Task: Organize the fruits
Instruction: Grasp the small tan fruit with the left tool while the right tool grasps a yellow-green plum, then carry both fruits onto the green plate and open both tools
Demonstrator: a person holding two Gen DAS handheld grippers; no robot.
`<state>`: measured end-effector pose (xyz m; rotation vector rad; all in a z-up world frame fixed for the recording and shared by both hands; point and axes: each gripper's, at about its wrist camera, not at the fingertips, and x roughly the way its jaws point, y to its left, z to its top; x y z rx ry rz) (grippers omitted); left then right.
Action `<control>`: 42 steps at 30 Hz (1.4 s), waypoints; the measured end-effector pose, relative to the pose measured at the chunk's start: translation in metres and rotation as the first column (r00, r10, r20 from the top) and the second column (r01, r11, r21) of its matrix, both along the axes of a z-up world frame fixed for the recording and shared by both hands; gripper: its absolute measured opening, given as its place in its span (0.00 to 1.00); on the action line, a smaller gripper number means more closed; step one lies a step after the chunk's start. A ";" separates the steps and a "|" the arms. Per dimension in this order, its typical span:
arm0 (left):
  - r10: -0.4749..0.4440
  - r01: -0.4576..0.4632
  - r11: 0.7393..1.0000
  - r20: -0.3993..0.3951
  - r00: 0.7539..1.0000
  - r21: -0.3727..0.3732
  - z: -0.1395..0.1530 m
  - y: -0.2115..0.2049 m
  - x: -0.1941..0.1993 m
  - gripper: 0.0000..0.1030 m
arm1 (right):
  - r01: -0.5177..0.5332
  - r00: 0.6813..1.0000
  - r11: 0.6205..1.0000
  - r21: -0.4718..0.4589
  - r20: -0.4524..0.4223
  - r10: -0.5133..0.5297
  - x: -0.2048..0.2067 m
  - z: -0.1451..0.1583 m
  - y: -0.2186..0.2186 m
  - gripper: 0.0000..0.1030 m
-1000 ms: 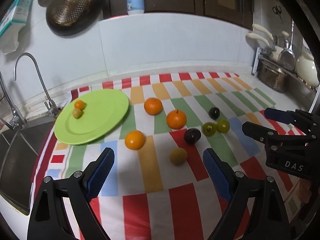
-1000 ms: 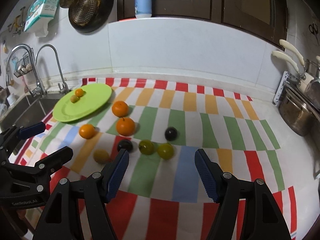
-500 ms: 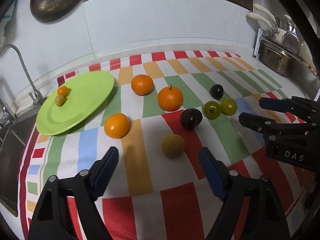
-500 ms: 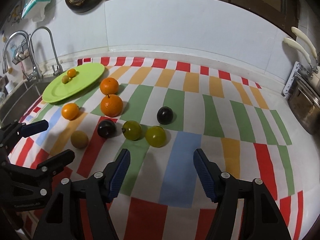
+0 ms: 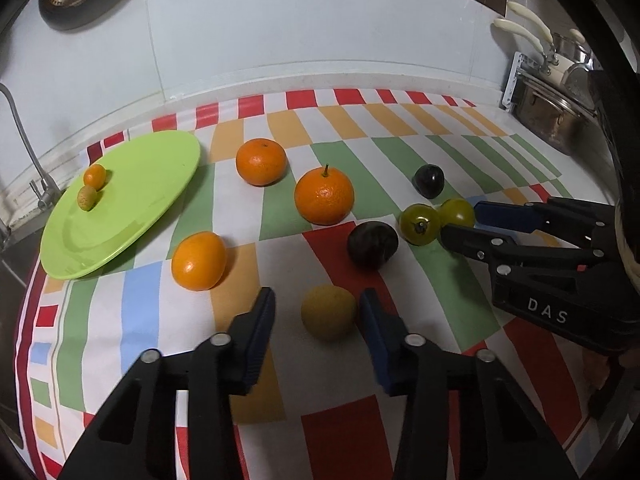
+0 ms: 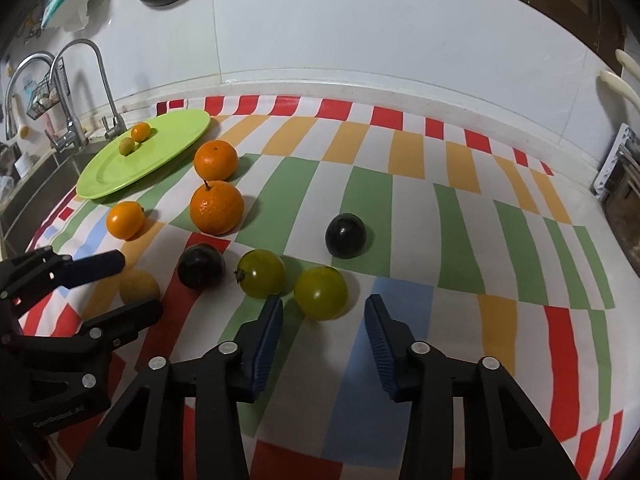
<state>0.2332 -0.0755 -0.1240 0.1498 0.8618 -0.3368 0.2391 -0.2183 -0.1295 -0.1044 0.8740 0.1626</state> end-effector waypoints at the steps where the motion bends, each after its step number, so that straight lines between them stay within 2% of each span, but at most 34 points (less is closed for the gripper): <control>1: -0.002 0.002 1.000 -0.009 1.000 -0.004 -0.001 0.000 0.001 0.37 | 0.001 1.000 1.000 0.004 -0.003 -0.001 0.001 0.000 0.000 0.38; 6: -0.014 0.014 1.000 -0.026 1.000 -0.017 -0.001 -0.002 0.002 0.27 | 0.004 1.000 1.000 0.006 -0.012 -0.004 0.006 -0.003 0.000 0.32; 18: 0.002 -0.002 1.000 0.003 1.000 -0.018 0.010 0.004 -0.001 0.27 | 0.004 1.000 1.000 0.003 0.008 -0.004 -0.006 0.004 0.004 0.29; 34: 0.010 0.000 0.998 0.158 0.987 -0.058 0.066 0.024 -0.027 0.27 | -0.037 0.991 0.999 0.034 0.128 0.033 -0.041 0.060 0.025 0.29; 42: 0.032 -0.017 0.997 0.208 0.978 -0.072 0.088 0.042 -0.032 0.27 | -0.076 0.979 0.996 0.051 0.191 0.065 -0.049 0.087 0.045 0.29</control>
